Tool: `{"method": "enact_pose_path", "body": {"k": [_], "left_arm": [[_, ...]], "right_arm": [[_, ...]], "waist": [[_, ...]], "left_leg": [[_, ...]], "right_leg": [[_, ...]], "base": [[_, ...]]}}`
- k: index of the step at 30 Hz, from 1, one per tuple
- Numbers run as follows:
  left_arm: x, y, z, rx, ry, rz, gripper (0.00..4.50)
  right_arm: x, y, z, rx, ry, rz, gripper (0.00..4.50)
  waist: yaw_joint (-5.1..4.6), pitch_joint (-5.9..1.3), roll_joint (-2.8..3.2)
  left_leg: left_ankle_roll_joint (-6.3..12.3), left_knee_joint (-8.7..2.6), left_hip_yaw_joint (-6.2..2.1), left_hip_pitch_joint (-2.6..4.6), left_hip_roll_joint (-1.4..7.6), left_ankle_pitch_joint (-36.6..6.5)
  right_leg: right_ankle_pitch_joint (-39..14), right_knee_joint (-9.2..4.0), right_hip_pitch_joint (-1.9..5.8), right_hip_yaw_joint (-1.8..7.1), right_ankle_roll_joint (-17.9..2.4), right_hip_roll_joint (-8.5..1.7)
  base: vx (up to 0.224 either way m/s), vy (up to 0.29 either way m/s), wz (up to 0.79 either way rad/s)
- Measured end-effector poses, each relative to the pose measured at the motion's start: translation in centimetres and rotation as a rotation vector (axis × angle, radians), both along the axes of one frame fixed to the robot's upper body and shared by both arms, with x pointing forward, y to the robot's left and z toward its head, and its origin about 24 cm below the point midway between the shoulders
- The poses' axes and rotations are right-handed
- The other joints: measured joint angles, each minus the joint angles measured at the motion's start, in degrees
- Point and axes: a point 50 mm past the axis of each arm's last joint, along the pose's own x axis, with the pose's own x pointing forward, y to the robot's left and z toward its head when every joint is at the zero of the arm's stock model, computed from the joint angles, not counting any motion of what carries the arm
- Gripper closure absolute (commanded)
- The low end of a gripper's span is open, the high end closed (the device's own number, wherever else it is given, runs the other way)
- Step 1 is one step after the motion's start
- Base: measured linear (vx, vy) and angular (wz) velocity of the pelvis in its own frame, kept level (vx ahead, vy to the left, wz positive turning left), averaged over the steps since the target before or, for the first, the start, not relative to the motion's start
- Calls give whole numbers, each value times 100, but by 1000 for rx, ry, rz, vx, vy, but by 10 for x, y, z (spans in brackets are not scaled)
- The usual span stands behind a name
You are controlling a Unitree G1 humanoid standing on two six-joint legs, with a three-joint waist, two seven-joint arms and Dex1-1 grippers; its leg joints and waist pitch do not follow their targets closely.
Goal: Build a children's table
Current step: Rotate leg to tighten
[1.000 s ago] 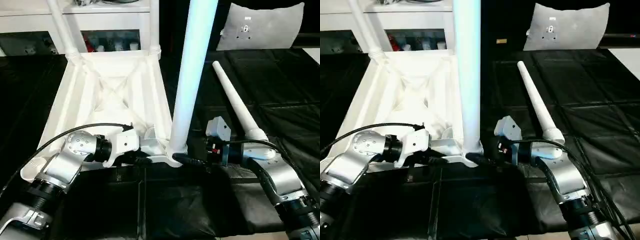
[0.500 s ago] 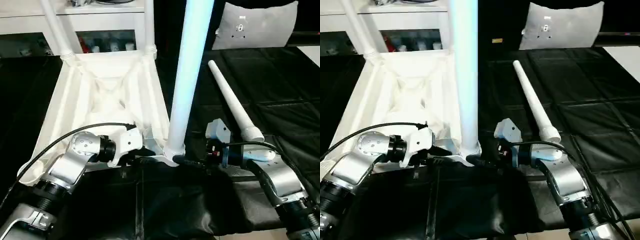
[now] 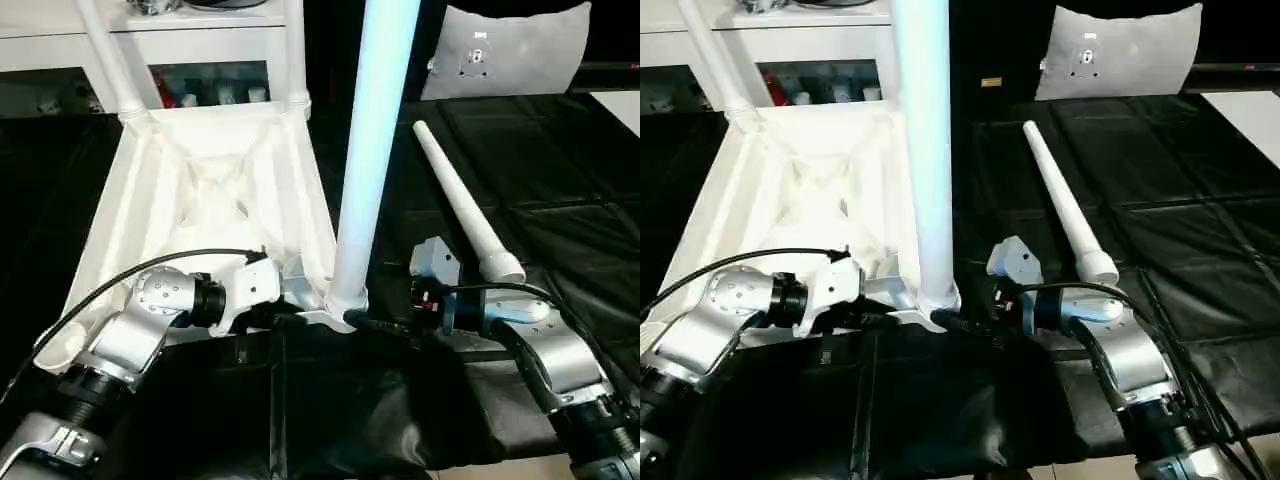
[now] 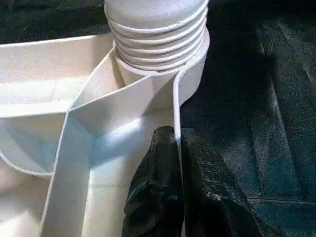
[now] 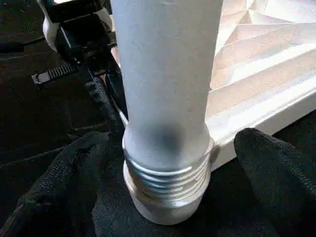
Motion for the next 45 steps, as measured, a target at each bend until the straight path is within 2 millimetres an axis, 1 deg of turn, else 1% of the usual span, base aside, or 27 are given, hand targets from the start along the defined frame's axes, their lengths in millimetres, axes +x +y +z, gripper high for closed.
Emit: {"method": "enact_pose_path", "body": {"k": [4, 9, 10, 12, 14, 15, 16, 17, 19, 20, 28, 30, 31, 39, 41, 43, 45], "left_arm": [[-1, 1, 0, 1, -8, -3, 448], [-2, 2, 0, 0, 1, -23, 448], [-2, 2, 0, 1, 2, -28, 450], [-3, 2, 0, 10, 6, -50, 450], [-4, 2, 0, 16, 5, -68, 450], [-4, 2, 0, 18, 6, -75, 450], [-5, 1, 0, 19, 7, -82, 450], [-5, 0, 0, 20, 7, -87, 450], [-5, -1, 0, 22, 7, -100, 450], [-5, -1, 0, 23, 6, -102, 450], [-4, -1, 0, 26, 4, -110, 450], [-4, -1, 0, 27, 4, -110, 450], [-4, -1, 0, 27, 4, -110, 450], [-4, -1, 0, 24, 5, -112, 450], [-4, -1, 0, 5, 23, -97, 450], [-4, -1, 0, -2, 34, -90, 450], [-4, -6, 0, -24, 47, -75, 450]], "right_arm": [[3, 1, -2, -11, 21, 22, 0], [8, 0, 2, -33, 32, 87, 0], [8, 0, 2, -33, 33, 95, 18], [9, 0, 1, -39, 52, 122, 18], [10, 1, 2, -44, 62, 153, 39], [10, 3, 2, -47, 64, 171, 39], [10, 4, 3, -51, 68, 191, 60], [9, 5, 2, -53, 73, 202, 60], [10, 6, 0, -55, 87, 214, 82], [10, 6, 0, -55, 88, 215, 82], [16, 11, 2, -60, 72, 240, 157], [16, 12, 2, -57, 71, 245, 157], [17, 12, 2, -57, 74, 247, 171], [16, 11, 2, -55, 77, 248, 182], [12, 9, 0, -43, 89, 237, 183], [11, 9, 0, -35, 96, 229, 183], [5, 7, -3, -8, 110, 189, 183]], "waist": [[-17, 0, 0], [-18, -1, -4], [-17, -1, -4], [-8, 0, -6], [6, 0, -6], [16, 0, -6], [42, 0, -6], [62, 0, -6], [94, -1, -8], [97, -1, -7], [103, -3, -11], [102, -3, -12], [100, -3, -12], [107, -4, -10], [129, 0, 2], [132, 1, 12], [162, 9, 41]], "left_leg": [[0, 2, 0, 0, 0, 0], [2, 1, 0, -3, 1, 0], [3, 1, 0, -4, 1, -1], [3, 1, 0, -6, 2, -1], [3, 1, 0, -5, 2, -1], [3, 2, 0, -5, 3, -1], [3, 3, 0, -5, 3, 0], [3, 4, 0, -5, 3, 0], [3, 8, 0, -6, 3, 0], [3, 10, 0, -6, 3, -1], [2, 10, 1, -7, 4, -1], [2, 10, 1, -6, 4, -1], [2, 10, 1, -6, 4, -1], [2, 10, 1, -6, 4, -1], [2, 10, 0, -7, 4, -2], [3, 10, 1, -7, 4, -2], [4, 10, 1, -8, 2, -3]], "right_leg": [[0, 1, 1, 0, 0, 0], [-1, -1, 0, -1, 0, 0], [-1, -2, 0, -2, 0, 0], [-1, -2, -2, -4, 0, 0], [-1, -1, -2, -4, -1, 0], [-1, 0, -2, -4, -1, 0], [-1, 1, -2, -4, -1, 0], [-1, 1, -1, -5, -1, 0], [-1, 1, -1, -4, -1, 0], [-1, 1, -1, -3, -1, -1], [-1, 4, 0, -3, -1, 0], [-1, 4, -1, -3, -1, 0], [-1, 5, 0, -4, -1, 0], [-1, 5, 0, -4, -1, 0], [-1, 1, 0, -3, -1, 0], [-1, -1, 0, -3, -1, 0], [-1, -6, 2, -2, -1, -2]], "base": [[0, 0, 0], [0, 0, 0], [0, 0, 0], [0, 0, 0], [0, 0, 0], [0, 0, 0], [0, 0, 0], [0, 0, 0], [0, 0, 0], [0, 0, 0], [0, 0, 0], [0, 0, 0], [0, 0, 0], [0, 0, 0], [0, 0, 0], [0, 0, 0], [0, 0, 0]]}}
